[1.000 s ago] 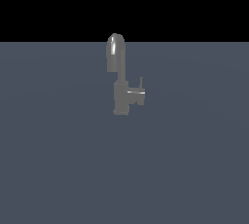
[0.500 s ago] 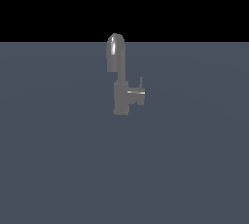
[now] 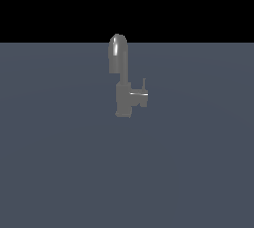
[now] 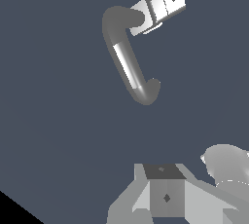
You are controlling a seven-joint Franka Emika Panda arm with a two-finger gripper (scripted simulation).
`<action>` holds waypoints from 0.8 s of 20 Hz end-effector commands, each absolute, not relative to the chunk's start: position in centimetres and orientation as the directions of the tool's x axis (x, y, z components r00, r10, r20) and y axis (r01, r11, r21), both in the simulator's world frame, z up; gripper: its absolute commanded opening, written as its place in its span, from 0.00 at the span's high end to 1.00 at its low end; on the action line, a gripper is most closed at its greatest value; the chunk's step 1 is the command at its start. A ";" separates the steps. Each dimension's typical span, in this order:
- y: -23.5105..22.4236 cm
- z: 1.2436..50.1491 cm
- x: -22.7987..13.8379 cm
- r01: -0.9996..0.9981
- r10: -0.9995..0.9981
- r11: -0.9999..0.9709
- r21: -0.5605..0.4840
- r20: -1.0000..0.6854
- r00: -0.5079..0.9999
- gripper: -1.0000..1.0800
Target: Turn on the faucet by rotating a designated handle.
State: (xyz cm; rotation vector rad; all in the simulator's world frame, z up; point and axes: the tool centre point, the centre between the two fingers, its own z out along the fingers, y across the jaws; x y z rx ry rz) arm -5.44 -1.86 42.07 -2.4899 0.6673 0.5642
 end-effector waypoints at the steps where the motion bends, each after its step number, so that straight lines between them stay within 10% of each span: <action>1: -2.3 41.1 -4.0 -0.594 -0.355 -0.717 -0.364 -0.543 0.761 1.00; 16: -5.2 33.1 3.4 -0.838 -0.339 -0.418 -0.351 -0.795 0.502 1.00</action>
